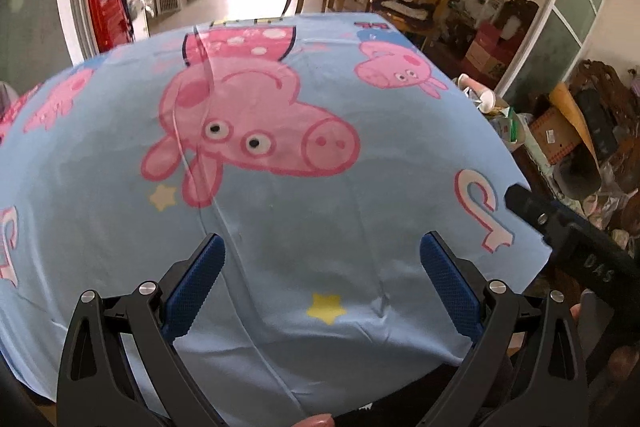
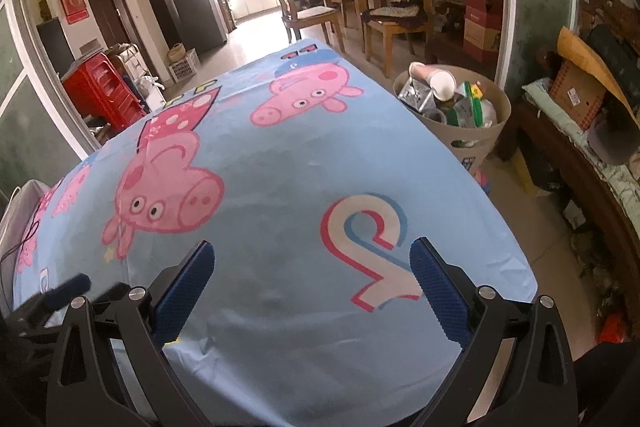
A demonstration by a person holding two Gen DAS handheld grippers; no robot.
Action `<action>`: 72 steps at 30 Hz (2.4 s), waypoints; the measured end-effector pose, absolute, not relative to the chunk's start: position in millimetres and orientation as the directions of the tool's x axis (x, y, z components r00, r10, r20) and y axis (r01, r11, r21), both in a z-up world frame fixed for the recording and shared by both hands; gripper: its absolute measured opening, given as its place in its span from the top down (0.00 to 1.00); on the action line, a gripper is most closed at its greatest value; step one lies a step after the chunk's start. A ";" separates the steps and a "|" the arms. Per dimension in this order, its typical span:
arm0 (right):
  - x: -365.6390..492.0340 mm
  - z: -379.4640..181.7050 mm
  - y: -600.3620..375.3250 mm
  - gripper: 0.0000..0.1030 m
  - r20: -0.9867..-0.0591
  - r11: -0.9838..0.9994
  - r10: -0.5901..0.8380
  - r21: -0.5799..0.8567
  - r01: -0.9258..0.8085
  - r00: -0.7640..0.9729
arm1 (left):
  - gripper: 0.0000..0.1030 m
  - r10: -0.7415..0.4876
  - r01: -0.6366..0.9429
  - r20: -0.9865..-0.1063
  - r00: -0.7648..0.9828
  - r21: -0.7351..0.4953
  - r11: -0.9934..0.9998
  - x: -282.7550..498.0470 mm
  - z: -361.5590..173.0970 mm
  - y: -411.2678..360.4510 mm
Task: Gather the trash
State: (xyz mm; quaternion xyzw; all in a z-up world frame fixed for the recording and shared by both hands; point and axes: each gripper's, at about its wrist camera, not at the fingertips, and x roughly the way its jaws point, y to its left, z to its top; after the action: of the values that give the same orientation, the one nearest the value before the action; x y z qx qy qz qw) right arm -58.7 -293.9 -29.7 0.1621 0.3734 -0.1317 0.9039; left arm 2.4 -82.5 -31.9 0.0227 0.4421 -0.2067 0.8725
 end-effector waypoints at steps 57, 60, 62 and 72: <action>-63.8 29.5 -302.4 0.08 -0.591 0.892 -0.198 0.223 0.393 0.782 | 0.06 -0.338 0.442 -0.650 0.680 -0.004 0.897 50.8 41.3 -107.7; -63.4 28.1 -301.4 0.08 -0.595 0.894 -0.198 0.217 0.392 0.779 | 0.06 -0.332 0.439 -0.656 0.678 0.000 0.898 52.2 38.2 -108.1; -62.3 27.6 -301.1 0.08 -0.598 0.896 -0.195 0.214 0.389 0.778 | 0.06 -0.329 0.444 -0.661 0.674 0.007 0.896 52.6 36.2 -109.4; -63.0 25.3 -297.0 0.08 -0.601 0.900 -0.170 0.228 0.371 0.781 | 0.06 -0.319 0.449 -0.674 0.666 0.021 0.893 51.1 32.3 -112.7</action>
State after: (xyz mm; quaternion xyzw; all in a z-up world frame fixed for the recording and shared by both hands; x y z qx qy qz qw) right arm -63.0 -297.0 25.3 0.1694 0.2970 -0.1458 0.9284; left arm 51.1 -112.7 32.3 0.0927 0.3494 -0.2115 0.9081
